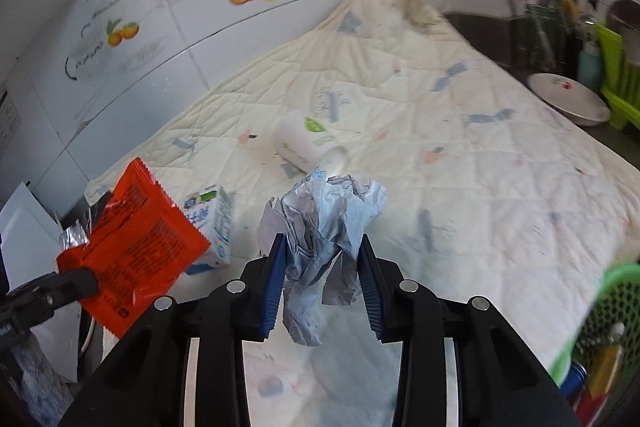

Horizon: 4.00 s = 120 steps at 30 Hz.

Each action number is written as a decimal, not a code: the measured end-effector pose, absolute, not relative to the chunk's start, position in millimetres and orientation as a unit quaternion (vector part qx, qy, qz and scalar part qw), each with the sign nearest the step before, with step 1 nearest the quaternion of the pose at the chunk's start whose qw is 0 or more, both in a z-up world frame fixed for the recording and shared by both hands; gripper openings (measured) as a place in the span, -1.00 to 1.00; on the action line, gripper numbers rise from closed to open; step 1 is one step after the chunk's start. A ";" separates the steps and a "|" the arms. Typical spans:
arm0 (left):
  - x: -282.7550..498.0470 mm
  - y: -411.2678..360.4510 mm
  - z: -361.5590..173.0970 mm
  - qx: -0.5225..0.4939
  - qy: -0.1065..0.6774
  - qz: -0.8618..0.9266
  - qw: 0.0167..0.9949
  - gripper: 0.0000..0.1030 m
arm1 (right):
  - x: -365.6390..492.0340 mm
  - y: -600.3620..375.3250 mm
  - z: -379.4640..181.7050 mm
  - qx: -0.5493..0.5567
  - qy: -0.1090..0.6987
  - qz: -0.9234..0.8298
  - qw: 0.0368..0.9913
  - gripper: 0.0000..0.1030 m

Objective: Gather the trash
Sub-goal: 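Drop the crumpled paper into the basket with the right gripper while the left brings the wrapper over, then lower the orange wrapper into the green basket and open the left gripper, then grasp the white milk carton with the left gripper while the right grasps the paper cup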

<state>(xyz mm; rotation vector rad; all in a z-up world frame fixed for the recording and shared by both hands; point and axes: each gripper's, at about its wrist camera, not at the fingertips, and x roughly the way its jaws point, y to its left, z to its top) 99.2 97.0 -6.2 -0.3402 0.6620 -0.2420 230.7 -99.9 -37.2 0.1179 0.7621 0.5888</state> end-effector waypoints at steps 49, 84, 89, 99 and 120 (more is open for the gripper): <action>181.3 -243.1 -80.5 -0.041 0.469 -0.360 0.806 -0.86 | 161.8 -433.7 -73.3 0.120 0.349 -0.026 0.929 0.56; 173.8 -126.9 -68.9 -0.071 0.444 -0.242 0.860 -0.26 | 153.6 -378.0 -57.9 0.105 0.346 0.023 0.932 0.62; 166.7 -77.1 -57.4 -0.075 0.426 -0.183 0.883 -0.12 | 163.8 -343.9 -54.3 0.091 0.349 0.053 0.931 0.63; 162.3 43.7 -35.0 -0.116 0.381 -0.006 0.917 0.35 | 188.3 -278.0 -46.8 0.066 0.354 0.112 0.926 0.65; 214.7 179.6 -77.8 -0.220 0.434 0.140 0.862 0.63 | 248.3 -157.2 -43.4 -0.022 0.372 0.198 0.907 0.67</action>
